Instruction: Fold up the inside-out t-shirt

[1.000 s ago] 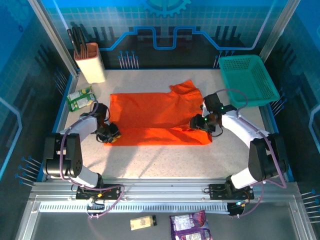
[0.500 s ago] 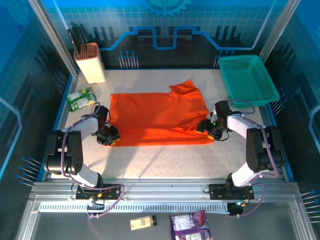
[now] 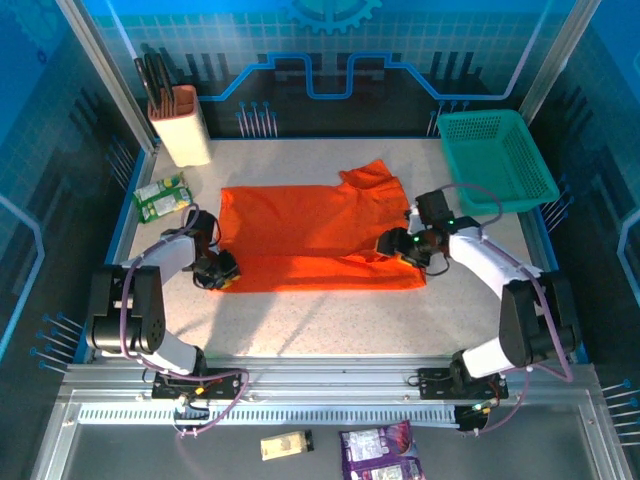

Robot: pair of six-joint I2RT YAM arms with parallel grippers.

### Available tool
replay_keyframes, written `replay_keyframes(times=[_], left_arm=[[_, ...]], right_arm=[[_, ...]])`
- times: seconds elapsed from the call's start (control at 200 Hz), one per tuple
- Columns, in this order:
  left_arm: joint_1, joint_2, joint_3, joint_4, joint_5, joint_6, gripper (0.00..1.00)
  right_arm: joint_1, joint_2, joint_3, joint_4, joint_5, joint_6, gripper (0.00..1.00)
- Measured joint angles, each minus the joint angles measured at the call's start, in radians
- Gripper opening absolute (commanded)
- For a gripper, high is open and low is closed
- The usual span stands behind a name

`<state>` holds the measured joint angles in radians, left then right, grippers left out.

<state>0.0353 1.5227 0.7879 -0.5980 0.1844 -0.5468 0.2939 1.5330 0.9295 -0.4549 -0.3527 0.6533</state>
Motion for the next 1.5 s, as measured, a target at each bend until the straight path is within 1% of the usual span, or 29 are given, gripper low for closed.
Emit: replay_keyframes(times=[0.11,0.24,0.285,0.4,0.565,0.665,0.86,0.976,1.106,1.171,1.271,1.381,1.501], left_arm=[[0.0,-0.001,0.0,0.001,0.009,0.0,0.23],[0.0,-0.009,0.0,0.002,0.016,0.0,0.23],[0.0,-0.011,-0.001,0.002,0.016,0.0,0.23],[0.0,-0.012,-0.01,0.006,0.016,-0.001,0.22],[0.0,-0.015,-0.013,0.005,0.016,-0.001,0.22],[0.0,-0.026,-0.013,0.005,0.015,-0.001,0.23],[0.0,-0.032,-0.013,0.002,0.015,-0.001,0.23],[0.0,-0.035,-0.013,0.001,0.016,0.0,0.23],[-0.004,-0.043,-0.005,0.0,0.038,0.001,0.23],[-0.022,-0.043,0.014,-0.002,0.05,0.005,0.22],[-0.08,-0.037,0.07,-0.001,0.078,0.008,0.23],[-0.168,-0.007,0.137,0.036,0.122,0.018,0.26],[-0.286,0.087,0.257,0.056,0.143,0.048,0.27]], right_arm=[[0.042,0.09,0.001,0.061,-0.027,0.056,0.71],[0.059,0.155,0.001,0.121,-0.043,0.112,0.7],[0.06,0.17,0.001,0.144,-0.05,0.132,0.69],[0.06,0.198,0.001,0.204,-0.069,0.181,0.59],[0.06,0.209,0.029,0.251,-0.075,0.223,0.56],[0.06,0.232,0.097,0.261,-0.075,0.228,0.55],[0.059,0.326,0.282,0.292,-0.075,0.214,0.54],[0.059,0.319,0.301,0.279,-0.074,0.18,0.55],[0.058,0.272,0.277,0.203,-0.051,0.126,0.55],[0.053,0.23,0.251,0.159,-0.035,0.093,0.55],[0.033,0.148,0.191,0.095,0.006,0.04,0.55],[-0.017,0.089,0.151,0.023,0.058,-0.032,0.52],[-0.082,0.069,0.147,-0.035,0.101,-0.129,0.49]])
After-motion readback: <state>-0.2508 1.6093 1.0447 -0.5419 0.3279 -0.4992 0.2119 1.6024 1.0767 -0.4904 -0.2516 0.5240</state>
